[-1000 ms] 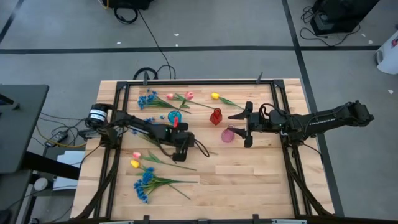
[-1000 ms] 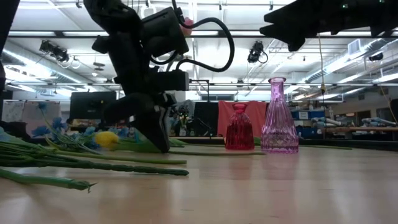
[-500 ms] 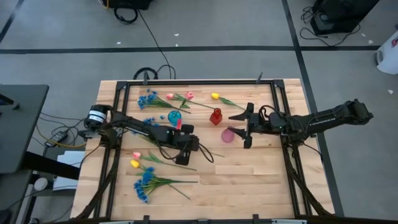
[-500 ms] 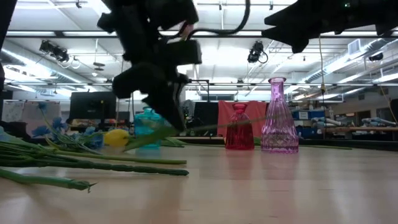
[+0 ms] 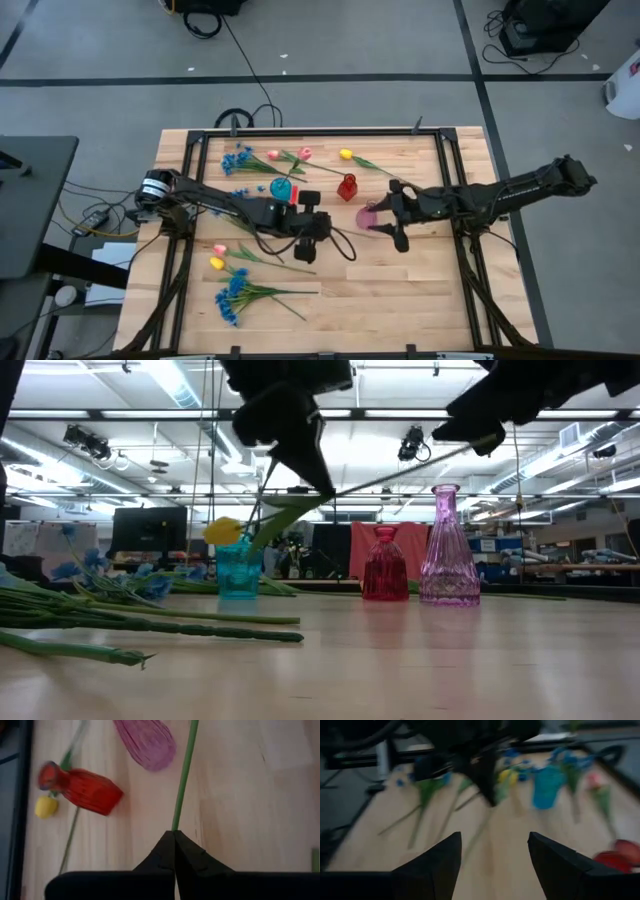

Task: Sort flowers into vase by color
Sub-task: Put the middle yellow flower into the pink vase

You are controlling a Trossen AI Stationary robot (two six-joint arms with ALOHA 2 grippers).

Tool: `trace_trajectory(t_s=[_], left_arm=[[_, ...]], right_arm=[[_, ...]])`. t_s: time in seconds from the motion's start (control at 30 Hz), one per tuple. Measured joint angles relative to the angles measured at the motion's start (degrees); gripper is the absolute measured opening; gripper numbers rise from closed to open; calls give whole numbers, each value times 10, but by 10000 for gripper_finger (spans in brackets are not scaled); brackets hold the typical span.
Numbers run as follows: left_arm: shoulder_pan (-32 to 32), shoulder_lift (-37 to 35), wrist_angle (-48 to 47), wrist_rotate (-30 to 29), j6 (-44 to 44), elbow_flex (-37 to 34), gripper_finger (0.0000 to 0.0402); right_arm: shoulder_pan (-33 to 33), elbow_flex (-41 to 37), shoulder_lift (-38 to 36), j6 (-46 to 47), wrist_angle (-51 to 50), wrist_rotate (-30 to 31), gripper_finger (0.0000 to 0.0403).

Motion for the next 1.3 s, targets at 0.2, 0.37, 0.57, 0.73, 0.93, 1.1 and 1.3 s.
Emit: trace_trajectory(t_s=[0.2,0.37,0.57,0.73,0.93,1.1,1.3], left_arm=[[0,0,-5,-3,-29,13,1],[0,0,-9,-22,-36,13,1],[0,0,-8,-26,-46,13,1],[0,0,-7,-26,-47,13,1],[0,0,-7,-27,-48,13,1],[0,0,-7,-27,-47,13,1],[0,0,-7,-27,-47,13,3]], right_arm=[[39,31,32,-5,-11,7,222],[54,40,34,-21,-15,62,216],[55,40,35,-16,-47,77,215],[55,40,38,-6,-70,88,215],[56,40,37,-6,-82,112,196],[56,40,37,-6,-85,113,143],[56,39,37,-6,-97,106,49]])
